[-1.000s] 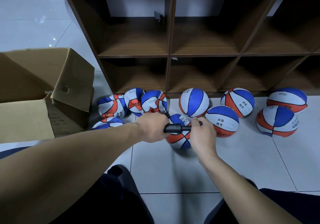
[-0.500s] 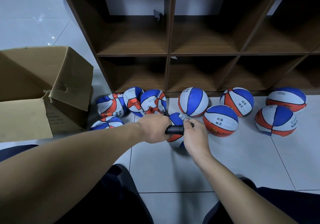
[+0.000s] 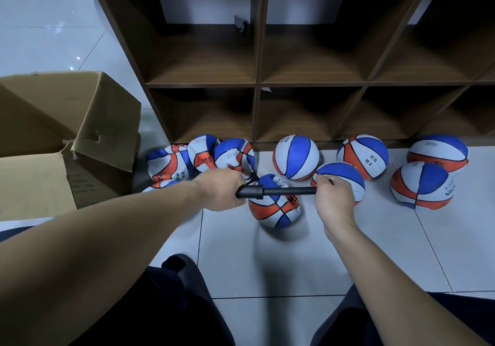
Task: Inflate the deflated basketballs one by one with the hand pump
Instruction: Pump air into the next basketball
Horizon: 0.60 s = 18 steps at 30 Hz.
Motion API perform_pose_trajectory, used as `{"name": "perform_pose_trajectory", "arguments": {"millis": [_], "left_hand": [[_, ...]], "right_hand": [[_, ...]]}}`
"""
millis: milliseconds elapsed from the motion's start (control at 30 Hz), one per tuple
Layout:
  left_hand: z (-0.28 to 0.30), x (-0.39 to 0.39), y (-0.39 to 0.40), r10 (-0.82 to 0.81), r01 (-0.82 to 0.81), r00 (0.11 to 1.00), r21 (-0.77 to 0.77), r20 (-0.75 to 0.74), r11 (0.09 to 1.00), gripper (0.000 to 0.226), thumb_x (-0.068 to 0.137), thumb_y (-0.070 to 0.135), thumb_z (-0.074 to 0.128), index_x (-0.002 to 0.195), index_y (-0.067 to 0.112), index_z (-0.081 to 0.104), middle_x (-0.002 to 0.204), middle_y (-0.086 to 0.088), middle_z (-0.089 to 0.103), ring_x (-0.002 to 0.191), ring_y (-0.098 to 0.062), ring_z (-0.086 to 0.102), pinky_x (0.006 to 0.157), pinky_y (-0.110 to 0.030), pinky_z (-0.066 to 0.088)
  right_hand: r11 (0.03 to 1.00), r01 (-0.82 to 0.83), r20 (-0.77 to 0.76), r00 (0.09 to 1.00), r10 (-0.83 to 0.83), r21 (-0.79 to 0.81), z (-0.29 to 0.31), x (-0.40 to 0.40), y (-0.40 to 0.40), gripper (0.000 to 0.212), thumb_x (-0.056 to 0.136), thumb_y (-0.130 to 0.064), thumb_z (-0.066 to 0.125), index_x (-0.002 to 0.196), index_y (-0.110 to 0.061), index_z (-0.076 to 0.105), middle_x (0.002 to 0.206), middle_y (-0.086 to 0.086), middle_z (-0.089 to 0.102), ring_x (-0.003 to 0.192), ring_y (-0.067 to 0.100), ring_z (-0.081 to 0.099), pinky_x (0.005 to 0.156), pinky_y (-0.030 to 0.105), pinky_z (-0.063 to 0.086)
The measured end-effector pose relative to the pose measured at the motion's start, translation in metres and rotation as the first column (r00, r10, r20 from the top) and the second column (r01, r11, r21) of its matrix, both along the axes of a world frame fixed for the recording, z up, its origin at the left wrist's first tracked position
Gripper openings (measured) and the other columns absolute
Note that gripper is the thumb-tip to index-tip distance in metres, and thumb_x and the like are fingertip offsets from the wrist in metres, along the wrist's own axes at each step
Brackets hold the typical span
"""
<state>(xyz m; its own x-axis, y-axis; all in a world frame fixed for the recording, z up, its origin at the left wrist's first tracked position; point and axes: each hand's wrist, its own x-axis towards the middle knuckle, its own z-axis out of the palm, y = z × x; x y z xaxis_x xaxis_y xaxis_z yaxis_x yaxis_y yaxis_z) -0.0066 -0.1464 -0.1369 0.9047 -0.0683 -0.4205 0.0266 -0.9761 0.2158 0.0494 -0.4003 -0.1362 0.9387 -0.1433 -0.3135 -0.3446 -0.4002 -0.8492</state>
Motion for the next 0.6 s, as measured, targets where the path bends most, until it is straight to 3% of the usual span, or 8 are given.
{"name": "perform_pose_trajectory", "arguments": {"millis": [167, 367, 600], "left_hand": [[0.000, -0.003, -0.017, 0.007, -0.007, 0.998, 0.009, 0.055, 1.000, 0.024, 0.097, 0.040, 0.062, 0.080, 0.022, 0.064, 0.072, 0.004, 0.062, 0.067, -0.016, 0.060, 0.060, -0.034, 0.050], [0.001, -0.004, -0.031, -0.007, 0.007, 0.997, 0.002, 0.078, 1.000, 0.021, 0.096, 0.036, 0.062, 0.080, 0.022, 0.062, 0.073, 0.002, 0.062, 0.068, -0.020, 0.060, 0.054, -0.032, 0.041], [-0.004, -0.004, -0.037, -0.029, 0.031, 0.997, -0.032, 0.065, 0.999, 0.019, 0.093, 0.036, 0.065, 0.082, 0.021, 0.067, 0.073, 0.000, 0.065, 0.070, -0.021, 0.062, 0.055, -0.033, 0.045]], "right_hand": [[0.999, -0.025, 0.091, 0.995, 0.029, -0.044, 0.001, -0.022, 0.019, 0.037, 0.099, -0.017, 0.050, 0.062, -0.019, 0.045, 0.060, -0.001, 0.049, 0.063, 0.024, 0.043, 0.058, 0.037, 0.035], [0.991, -0.124, 0.106, 0.986, 0.128, -0.049, -0.009, -0.038, 0.037, 0.025, 0.103, -0.025, 0.050, 0.084, -0.018, 0.064, 0.084, 0.001, 0.067, 0.080, 0.024, 0.059, 0.071, 0.038, 0.047], [0.975, -0.206, 0.126, 0.968, 0.216, -0.086, -0.012, -0.047, 0.047, 0.027, 0.106, -0.024, 0.051, 0.082, -0.017, 0.061, 0.084, 0.000, 0.065, 0.081, 0.023, 0.059, 0.071, 0.039, 0.047]]}}
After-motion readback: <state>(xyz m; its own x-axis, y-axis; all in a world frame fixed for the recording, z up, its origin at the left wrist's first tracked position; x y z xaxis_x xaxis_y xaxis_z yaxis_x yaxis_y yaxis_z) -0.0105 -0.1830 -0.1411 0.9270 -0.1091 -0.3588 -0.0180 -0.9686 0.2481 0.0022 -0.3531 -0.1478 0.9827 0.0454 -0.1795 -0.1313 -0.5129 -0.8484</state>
